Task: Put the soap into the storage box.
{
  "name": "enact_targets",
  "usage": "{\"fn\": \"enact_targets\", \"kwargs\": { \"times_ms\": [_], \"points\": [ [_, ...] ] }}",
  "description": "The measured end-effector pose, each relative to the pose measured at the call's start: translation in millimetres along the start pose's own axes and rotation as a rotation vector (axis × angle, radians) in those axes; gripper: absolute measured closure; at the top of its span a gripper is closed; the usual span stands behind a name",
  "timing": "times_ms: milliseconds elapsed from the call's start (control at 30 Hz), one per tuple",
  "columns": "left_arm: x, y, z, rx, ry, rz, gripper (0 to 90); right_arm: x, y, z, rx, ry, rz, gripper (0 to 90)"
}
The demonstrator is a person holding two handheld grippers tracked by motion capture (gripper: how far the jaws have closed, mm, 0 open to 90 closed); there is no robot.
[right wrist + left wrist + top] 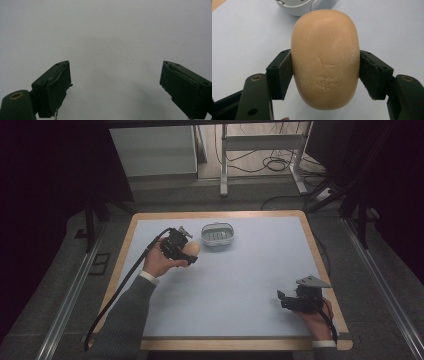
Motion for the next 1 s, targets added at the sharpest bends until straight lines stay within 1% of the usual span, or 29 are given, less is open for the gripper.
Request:
{"fn": "enact_targets", "kwargs": {
  "times_ms": [100, 233, 267, 300, 333, 433, 533, 633, 700, 733, 900, 967, 1000],
  "points": [
    [1.2, 1.0, 3.3, 0.000, 0.000, 0.002, 32.1, 0.1, 0.0, -0.1, -0.001, 0.001, 0.000, 9.8],
    [2.5, 2.6, 8.7, 0.014, 0.005, 0.007, 32.1, 0.4, 0.2, -0.2, -0.001, 0.001, 0.001, 9.8],
    [3.3, 2.9, 10.0, 0.008, -0.003, 0.003, 32.1, 0.4, 0.2, -0.2, -0.001, 0.001, 0.001, 9.8],
    [3.6, 3.7, 11.1, 0.018, 0.008, 0.004, 32.2, 0.4, 0.2, -0.2, -0.001, 0.001, 0.001, 9.8],
    [4.2, 4.1, 12.1, 0.023, 0.010, 0.005, 32.1, 0.4, 0.1, -0.1, -0.001, 0.002, 0.001, 9.8],
    [5.9, 4.5, 14.4, 0.021, -0.002, -0.002, 32.2, -0.6, -0.9, 0.2, 0.001, 0.000, 0.002, 9.8],
    [7.7, 5.1, 17.7, 0.032, 0.008, 0.001, 32.2, -1.4, -1.0, 0.6, 0.004, -0.003, 0.003, 9.8],
    [9.2, 6.3, 21.2, 0.032, -0.004, -0.004, 32.2, -1.5, -1.1, 0.6, 0.002, -0.001, 0.002, 9.8],
    [10.2, 7.4, 23.3, 0.041, 0.001, -0.001, 32.2, -1.3, -1.4, 0.7, 0.002, -0.005, 0.001, 9.8],
    [11.3, 7.6, 24.6, 0.036, -0.007, -0.002, 32.2, -1.7, -1.6, 0.9, 0.002, -0.006, -0.001, 9.8],
    [14.5, 10.0, 30.0, 0.049, 0.003, -0.004, 32.2, -2.1, -2.1, 0.5, 0.005, -0.005, -0.003, 9.9],
    [16.3, 11.0, 32.3, 0.043, -0.005, -0.007, 32.2, -1.8, -1.9, 0.4, 0.003, -0.004, -0.003, 9.8],
    [16.9, 12.5, 33.4, 0.050, 0.001, -0.010, 32.2, -1.8, -1.8, 0.4, 0.003, -0.004, -0.002, 9.8]
  ]
}}
Point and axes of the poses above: each handheld gripper's, and its own axes: x roughly forward along the jaws, z roughly out of its top, y roughly to its left, the point moved 1 cm from there along x, roughly forward along the jaws, and after that the axes turned 14 degrees about x, right-handed, at the moved point
